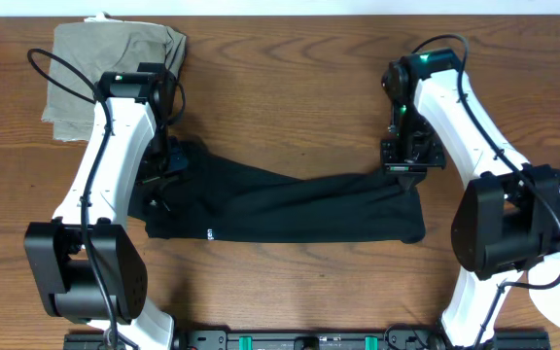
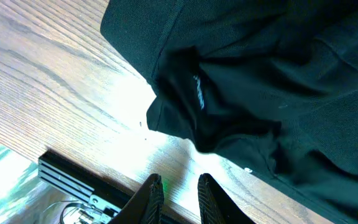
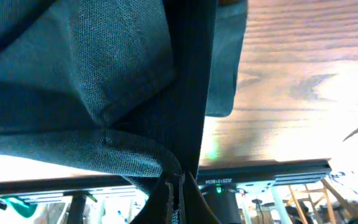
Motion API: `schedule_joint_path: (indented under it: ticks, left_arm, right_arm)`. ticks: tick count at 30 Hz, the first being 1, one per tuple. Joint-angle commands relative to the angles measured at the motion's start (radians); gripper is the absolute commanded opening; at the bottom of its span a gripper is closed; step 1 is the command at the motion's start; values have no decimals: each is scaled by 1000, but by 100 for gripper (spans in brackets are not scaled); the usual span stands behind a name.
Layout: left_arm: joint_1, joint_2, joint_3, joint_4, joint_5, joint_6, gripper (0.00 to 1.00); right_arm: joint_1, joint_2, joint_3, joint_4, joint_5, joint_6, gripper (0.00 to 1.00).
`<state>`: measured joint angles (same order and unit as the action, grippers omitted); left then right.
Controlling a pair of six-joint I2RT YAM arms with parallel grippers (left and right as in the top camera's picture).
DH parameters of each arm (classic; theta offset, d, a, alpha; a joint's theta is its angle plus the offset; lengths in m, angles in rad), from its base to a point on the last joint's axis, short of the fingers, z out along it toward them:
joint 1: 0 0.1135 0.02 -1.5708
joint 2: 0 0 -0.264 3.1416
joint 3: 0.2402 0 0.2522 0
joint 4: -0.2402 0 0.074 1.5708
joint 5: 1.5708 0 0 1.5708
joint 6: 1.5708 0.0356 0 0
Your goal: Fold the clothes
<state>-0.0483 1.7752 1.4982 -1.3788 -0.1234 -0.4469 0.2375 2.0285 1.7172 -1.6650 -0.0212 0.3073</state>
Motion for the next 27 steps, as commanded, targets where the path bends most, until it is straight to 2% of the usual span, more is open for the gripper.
schedule_joint_path:
  ticks: [1, 19, 21, 22, 23, 27]
  left_arm:
    - [4, -10, -4, -2, -19, 9, 23]
    - [4, -10, -4, 2, -19, 28, 23]
    - [4, -10, -4, 2, -19, 28, 23]
    - [4, -10, -4, 1, -19, 28, 23]
    - [4, -10, -4, 1, -19, 28, 23]
    - [4, -10, -4, 2, -19, 28, 23]
  right_arm:
    - [40, -28, -5, -11, 14, 18, 1]
    - [60, -28, -6, -37, 89, 51, 5]
    - [60, -28, -8, -37, 89, 51, 12]
    - [60, -28, -11, -37, 90, 51, 25]
    - [60, -28, -12, -37, 90, 48, 32]
    - [60, -28, -12, -37, 98, 44, 43]
